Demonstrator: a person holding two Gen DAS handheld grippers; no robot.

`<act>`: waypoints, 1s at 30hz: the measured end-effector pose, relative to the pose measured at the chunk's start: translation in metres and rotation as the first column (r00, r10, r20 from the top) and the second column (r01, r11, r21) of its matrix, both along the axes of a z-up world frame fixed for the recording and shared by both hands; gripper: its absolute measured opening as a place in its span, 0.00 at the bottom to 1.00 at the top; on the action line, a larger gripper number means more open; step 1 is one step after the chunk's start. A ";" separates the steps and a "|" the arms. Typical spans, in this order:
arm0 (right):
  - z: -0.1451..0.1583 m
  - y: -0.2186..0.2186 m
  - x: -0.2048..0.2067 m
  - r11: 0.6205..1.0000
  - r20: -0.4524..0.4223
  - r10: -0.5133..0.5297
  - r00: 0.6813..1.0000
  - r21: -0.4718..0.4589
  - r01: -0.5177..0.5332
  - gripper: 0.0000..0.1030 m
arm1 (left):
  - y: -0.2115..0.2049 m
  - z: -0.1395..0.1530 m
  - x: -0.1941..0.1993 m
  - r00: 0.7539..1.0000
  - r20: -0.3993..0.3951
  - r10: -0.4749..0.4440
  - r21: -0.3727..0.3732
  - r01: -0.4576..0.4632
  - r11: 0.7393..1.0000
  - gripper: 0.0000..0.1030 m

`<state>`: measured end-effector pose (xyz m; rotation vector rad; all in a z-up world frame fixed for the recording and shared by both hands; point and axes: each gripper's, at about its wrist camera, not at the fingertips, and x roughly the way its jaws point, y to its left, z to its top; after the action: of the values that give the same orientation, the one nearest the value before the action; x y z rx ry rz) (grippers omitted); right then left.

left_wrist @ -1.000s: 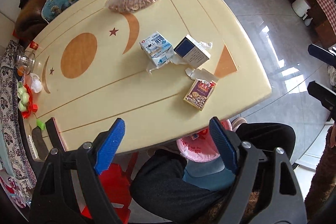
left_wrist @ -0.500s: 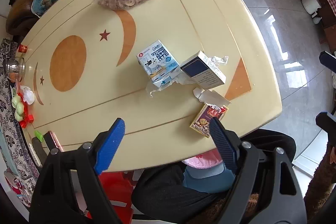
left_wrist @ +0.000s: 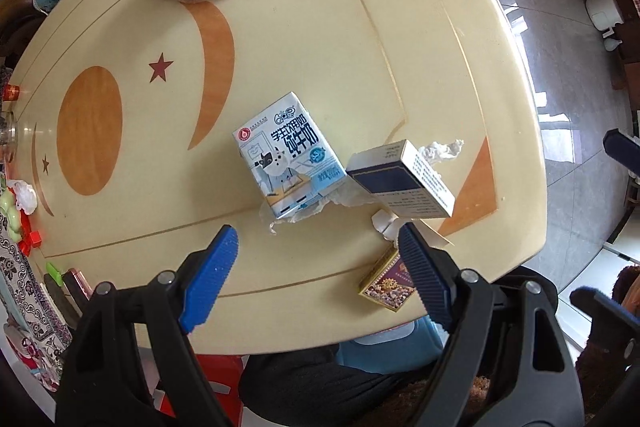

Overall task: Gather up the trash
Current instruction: 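Move both open tools back over the table toward the cartons, then grasp the white milk carton with the left tool while the right tool grasps the white medicine box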

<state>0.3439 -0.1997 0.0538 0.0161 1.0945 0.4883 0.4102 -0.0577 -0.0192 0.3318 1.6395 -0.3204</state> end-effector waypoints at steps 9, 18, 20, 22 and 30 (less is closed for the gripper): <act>-0.043 0.017 0.021 0.998 -0.066 0.055 0.996 -0.017 -0.056 0.78 | -0.006 -0.030 0.026 0.999 -0.050 0.018 -0.011 -0.018 1.000 0.78; -0.087 0.036 0.043 0.994 -0.130 0.097 0.987 -0.032 -0.102 0.78 | -0.010 -0.060 0.042 0.995 -0.098 0.032 -0.009 -0.033 0.999 0.78; -0.097 0.041 0.047 0.993 -0.139 0.104 0.985 -0.038 -0.110 0.78 | -0.009 -0.065 0.046 0.994 -0.106 0.041 -0.006 -0.042 0.999 0.78; -0.104 0.044 0.051 0.992 -0.145 0.109 0.983 -0.043 -0.116 0.78 | -0.005 -0.073 0.050 0.992 -0.117 0.052 -0.006 -0.053 0.999 0.78; -0.119 0.063 0.056 0.984 -0.137 0.162 0.977 -0.056 -0.171 0.78 | 0.003 -0.089 0.061 0.988 -0.132 0.077 -0.007 -0.078 0.997 0.78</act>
<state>0.3997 -0.1364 -0.0650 -0.1050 1.2481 0.6075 0.4712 -0.0546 -0.1077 0.2405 1.7743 -0.2987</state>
